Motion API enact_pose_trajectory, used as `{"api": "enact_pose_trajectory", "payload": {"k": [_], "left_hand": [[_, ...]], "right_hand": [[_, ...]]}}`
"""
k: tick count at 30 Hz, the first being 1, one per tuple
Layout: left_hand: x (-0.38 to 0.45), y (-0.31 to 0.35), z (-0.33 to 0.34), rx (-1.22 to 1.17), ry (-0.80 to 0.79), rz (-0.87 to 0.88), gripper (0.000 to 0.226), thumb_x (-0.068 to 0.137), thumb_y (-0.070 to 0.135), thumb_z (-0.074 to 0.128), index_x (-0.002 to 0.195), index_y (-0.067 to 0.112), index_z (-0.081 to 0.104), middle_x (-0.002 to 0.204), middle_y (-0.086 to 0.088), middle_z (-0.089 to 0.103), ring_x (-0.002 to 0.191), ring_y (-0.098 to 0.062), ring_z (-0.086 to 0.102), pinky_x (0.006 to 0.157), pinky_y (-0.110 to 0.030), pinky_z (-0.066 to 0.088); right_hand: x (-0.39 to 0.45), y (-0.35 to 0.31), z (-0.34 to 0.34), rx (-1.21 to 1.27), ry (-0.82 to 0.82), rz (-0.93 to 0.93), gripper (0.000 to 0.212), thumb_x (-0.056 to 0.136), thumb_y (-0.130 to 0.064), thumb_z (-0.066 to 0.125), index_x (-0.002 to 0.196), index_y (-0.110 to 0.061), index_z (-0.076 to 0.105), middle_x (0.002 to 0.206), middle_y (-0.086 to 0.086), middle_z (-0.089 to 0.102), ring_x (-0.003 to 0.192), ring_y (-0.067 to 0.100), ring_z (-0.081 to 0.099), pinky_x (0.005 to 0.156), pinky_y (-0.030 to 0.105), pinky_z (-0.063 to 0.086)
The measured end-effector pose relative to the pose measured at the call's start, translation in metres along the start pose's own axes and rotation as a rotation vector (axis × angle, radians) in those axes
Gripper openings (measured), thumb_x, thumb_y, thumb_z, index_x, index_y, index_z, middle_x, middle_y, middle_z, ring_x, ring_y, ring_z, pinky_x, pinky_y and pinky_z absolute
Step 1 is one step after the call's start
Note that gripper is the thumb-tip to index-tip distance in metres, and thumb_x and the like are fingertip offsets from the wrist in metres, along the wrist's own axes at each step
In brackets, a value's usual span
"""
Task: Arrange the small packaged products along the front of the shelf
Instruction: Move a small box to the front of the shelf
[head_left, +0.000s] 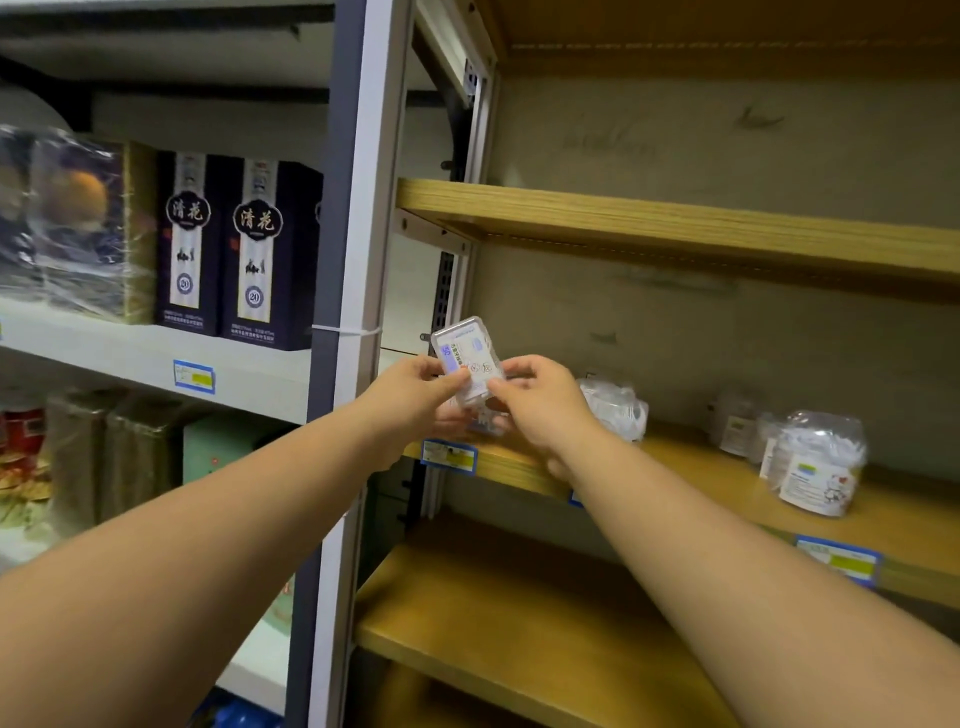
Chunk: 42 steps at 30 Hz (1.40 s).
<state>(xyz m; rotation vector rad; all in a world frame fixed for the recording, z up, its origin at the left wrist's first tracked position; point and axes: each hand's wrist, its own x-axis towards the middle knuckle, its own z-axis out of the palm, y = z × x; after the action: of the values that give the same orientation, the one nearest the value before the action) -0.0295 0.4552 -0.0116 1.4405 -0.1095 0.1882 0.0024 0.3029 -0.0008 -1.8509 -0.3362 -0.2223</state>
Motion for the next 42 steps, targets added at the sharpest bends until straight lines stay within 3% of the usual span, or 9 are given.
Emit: {"api": "enact_pose_trajectory", "payload": {"k": [3, 5, 9, 13, 15, 22, 27, 42], "left_hand": [[0.005, -0.004, -0.004, 0.179, 0.2, 0.115, 0.049, 0.095, 0.019, 0.064, 0.14, 0.015, 0.046, 0.124, -0.006, 0.065, 0.099, -0.024, 0.072, 0.082, -0.044, 0.061], [0.007, -0.006, -0.008, 0.378, 0.282, 0.212, 0.047, 0.096, 0.021, 0.062, 0.142, 0.021, 0.048, 0.127, 0.002, 0.062, 0.106, -0.021, 0.066, 0.079, -0.035, 0.06], [0.014, -0.018, -0.009, 0.556, 0.263, 0.243, 0.034, 0.096, 0.026, 0.061, 0.13, 0.019, 0.062, 0.122, 0.004, 0.067, 0.105, -0.015, 0.063, 0.071, -0.023, 0.052], [0.017, -0.024, -0.013, 0.646, 0.304, 0.227, 0.029, 0.094, 0.033, 0.064, 0.121, 0.021, 0.064, 0.115, 0.003, 0.067, 0.095, -0.013, 0.062, 0.074, -0.03, 0.057], [0.019, -0.027, -0.015, 0.687, 0.283, 0.239, 0.036, 0.094, 0.033, 0.064, 0.128, 0.022, 0.06, 0.119, 0.003, 0.067, 0.099, -0.015, 0.063, 0.075, -0.033, 0.059], [0.019, -0.033, -0.017, 0.783, 0.271, 0.296, 0.031, 0.094, 0.029, 0.065, 0.123, 0.019, 0.063, 0.114, 0.004, 0.068, 0.095, -0.011, 0.063, 0.074, -0.028, 0.058], [0.018, -0.034, -0.017, 0.781, 0.242, 0.315, 0.039, 0.095, 0.026, 0.063, 0.133, 0.022, 0.055, 0.108, 0.011, 0.063, 0.09, -0.007, 0.062, 0.066, -0.02, 0.054], [0.015, -0.042, -0.006, 0.847, 0.288, 0.325, 0.036, 0.094, 0.028, 0.064, 0.128, 0.017, 0.06, 0.117, 0.001, 0.071, 0.099, -0.011, 0.065, 0.086, -0.036, 0.057]], "right_hand": [[0.005, 0.005, -0.006, -0.155, 0.076, -0.081, 0.024, 0.09, -0.016, 0.068, 0.114, -0.018, 0.065, 0.111, 0.001, 0.068, 0.101, 0.02, 0.068, 0.089, 0.041, 0.057], [0.004, 0.007, -0.009, -0.32, 0.085, -0.112, 0.026, 0.091, -0.019, 0.068, 0.117, -0.019, 0.066, 0.113, -0.001, 0.068, 0.104, 0.018, 0.064, 0.093, 0.041, 0.054], [0.002, 0.012, -0.008, -0.496, 0.071, -0.158, 0.036, 0.092, -0.024, 0.066, 0.127, -0.018, 0.065, 0.122, -0.001, 0.067, 0.112, 0.018, 0.062, 0.097, 0.037, 0.051], [0.003, 0.019, -0.005, -0.533, 0.062, -0.185, 0.04, 0.095, -0.026, 0.062, 0.134, -0.019, 0.061, 0.132, -0.001, 0.064, 0.12, 0.018, 0.059, 0.1, 0.034, 0.047], [0.003, 0.021, -0.005, -0.54, 0.063, -0.198, 0.039, 0.096, -0.027, 0.061, 0.134, -0.019, 0.061, 0.132, -0.001, 0.064, 0.12, 0.018, 0.059, 0.101, 0.035, 0.047], [0.005, 0.028, -0.004, -0.545, 0.056, -0.232, 0.035, 0.098, -0.025, 0.056, 0.132, -0.021, 0.062, 0.135, 0.002, 0.062, 0.123, 0.02, 0.056, 0.099, 0.036, 0.046], [0.007, 0.031, -0.001, -0.559, 0.055, -0.244, 0.035, 0.099, -0.026, 0.055, 0.133, -0.023, 0.061, 0.136, 0.003, 0.059, 0.123, 0.022, 0.055, 0.099, 0.039, 0.048], [0.001, 0.034, -0.006, -0.593, 0.025, -0.23, 0.052, 0.098, -0.033, 0.055, 0.148, -0.026, 0.041, 0.134, 0.002, 0.053, 0.12, 0.023, 0.054, 0.099, 0.042, 0.048]]}}
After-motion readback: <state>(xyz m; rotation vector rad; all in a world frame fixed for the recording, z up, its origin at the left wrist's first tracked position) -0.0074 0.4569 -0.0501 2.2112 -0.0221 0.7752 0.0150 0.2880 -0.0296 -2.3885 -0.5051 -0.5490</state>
